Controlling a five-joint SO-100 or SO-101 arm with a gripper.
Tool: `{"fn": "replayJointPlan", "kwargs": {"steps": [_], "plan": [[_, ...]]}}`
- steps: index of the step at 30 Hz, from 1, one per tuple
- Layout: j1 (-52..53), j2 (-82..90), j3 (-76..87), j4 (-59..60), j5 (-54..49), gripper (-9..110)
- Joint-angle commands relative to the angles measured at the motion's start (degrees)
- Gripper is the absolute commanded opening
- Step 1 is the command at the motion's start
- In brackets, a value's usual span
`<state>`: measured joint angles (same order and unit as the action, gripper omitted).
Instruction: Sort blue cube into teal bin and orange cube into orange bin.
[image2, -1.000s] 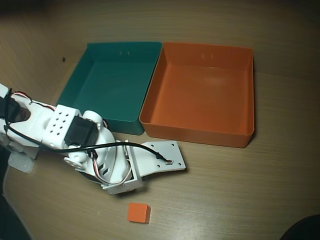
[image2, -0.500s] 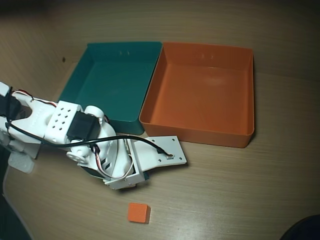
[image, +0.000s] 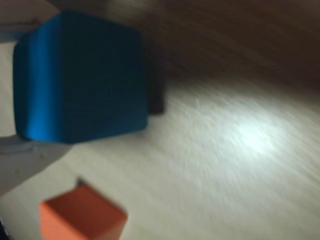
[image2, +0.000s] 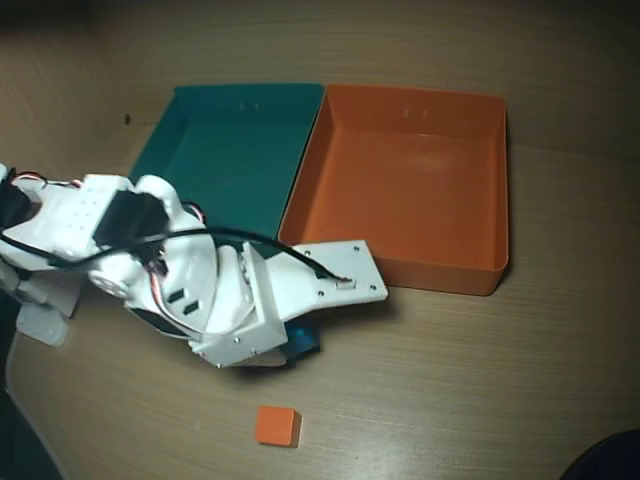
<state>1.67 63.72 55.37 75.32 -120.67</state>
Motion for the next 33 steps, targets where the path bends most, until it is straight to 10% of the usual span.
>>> {"fn": "replayJointPlan", "kwargs": {"steps": [1, 33], "plan": [[-0.3, 11.8, -5.8, -0.4, 0.1, -6], [-40.3, 33.7, 16.7, 0.5, 0.4, -6]]}}
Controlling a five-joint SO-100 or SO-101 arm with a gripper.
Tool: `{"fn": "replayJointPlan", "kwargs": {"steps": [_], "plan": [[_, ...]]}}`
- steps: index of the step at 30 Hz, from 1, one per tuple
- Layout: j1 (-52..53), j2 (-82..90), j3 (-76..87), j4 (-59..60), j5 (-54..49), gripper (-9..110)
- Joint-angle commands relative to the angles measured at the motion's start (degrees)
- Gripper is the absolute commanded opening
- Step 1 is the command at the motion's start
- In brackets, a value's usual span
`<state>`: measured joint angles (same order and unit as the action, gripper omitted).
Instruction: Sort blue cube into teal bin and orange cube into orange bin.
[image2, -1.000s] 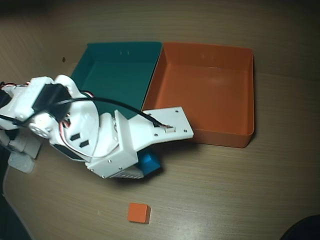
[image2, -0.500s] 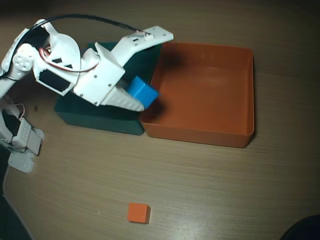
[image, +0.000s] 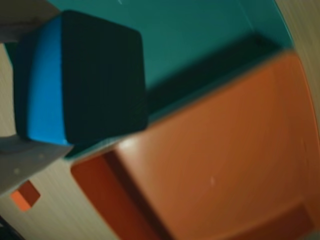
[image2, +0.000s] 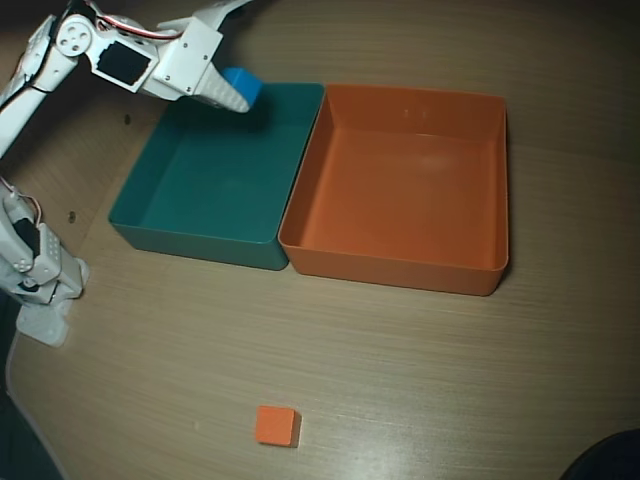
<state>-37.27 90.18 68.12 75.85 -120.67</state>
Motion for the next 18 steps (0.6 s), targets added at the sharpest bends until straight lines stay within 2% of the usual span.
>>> {"fn": "replayJointPlan", "kwargs": {"steps": [1, 7, 18], "plan": [[-2.0, 8.2, 6.5, 0.0, 0.4, -6], [-3.2, 9.7, 18.2, -0.9, 0.4, -6], [-3.1, 4.0, 19.0, -1.0, 0.4, -6]]}}
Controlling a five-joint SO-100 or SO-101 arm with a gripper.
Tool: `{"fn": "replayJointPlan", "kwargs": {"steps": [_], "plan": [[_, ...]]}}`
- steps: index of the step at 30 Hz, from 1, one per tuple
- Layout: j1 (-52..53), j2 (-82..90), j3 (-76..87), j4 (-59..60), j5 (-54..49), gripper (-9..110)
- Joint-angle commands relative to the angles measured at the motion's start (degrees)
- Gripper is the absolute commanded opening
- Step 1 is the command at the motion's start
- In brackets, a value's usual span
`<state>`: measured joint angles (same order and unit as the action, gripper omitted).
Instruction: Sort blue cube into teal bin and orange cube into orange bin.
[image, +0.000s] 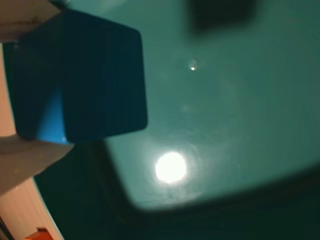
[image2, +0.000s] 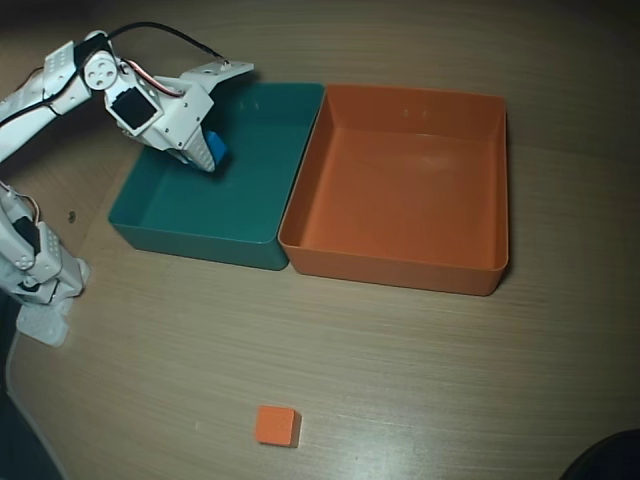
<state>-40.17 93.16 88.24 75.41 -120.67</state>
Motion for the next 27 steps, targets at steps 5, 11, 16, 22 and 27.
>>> {"fn": "replayJointPlan", "kwargs": {"steps": [5, 11, 16, 22, 27], "plan": [[0.1, 1.0, -1.1, -0.5, 0.4, -6], [0.6, 0.9, -1.1, -0.5, 0.4, 2], [0.7, 0.9, -1.0, -0.5, 0.5, 18], [0.7, 0.9, -1.0, -0.5, 0.5, 23], [0.7, 0.8, -1.0, -0.5, 0.5, 21]]}}
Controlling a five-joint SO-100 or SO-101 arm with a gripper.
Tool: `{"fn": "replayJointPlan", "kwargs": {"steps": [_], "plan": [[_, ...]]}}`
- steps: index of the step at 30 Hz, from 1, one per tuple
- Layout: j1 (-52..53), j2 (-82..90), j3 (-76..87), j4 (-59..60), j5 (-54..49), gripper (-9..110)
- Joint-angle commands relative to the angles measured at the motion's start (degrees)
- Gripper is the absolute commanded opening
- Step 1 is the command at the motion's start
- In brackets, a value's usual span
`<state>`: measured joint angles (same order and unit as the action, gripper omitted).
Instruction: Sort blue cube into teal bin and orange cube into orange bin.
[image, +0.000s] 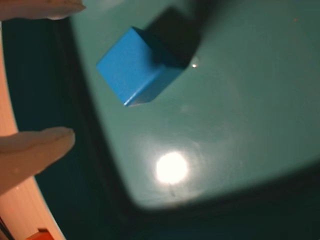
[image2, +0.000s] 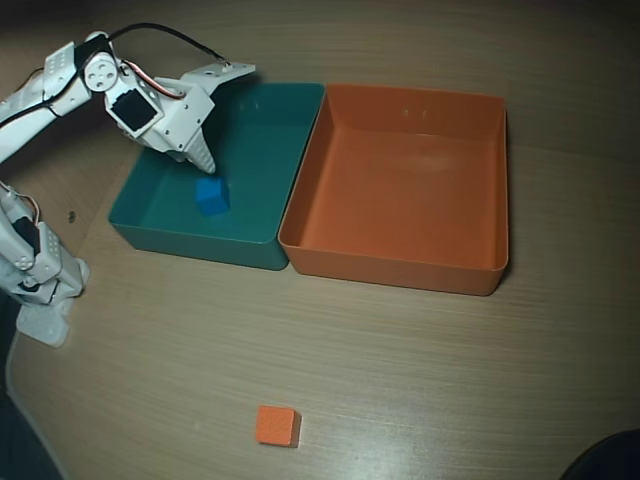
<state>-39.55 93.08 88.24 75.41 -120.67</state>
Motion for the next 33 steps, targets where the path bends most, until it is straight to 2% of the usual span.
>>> {"fn": "replayJointPlan", "kwargs": {"steps": [1, 8, 15, 19, 24, 33], "plan": [[0.1, 1.0, -1.0, -0.5, 0.5, 21], [0.2, 1.8, -1.1, -0.5, 0.4, 14], [3.9, 1.6, -4.7, -0.5, 0.4, -8], [6.9, 1.5, -7.9, -0.5, 0.4, -4], [12.0, 1.8, -11.9, -0.5, 0.4, -6], [29.9, 0.7, -22.3, -0.5, -0.3, -6]]}}
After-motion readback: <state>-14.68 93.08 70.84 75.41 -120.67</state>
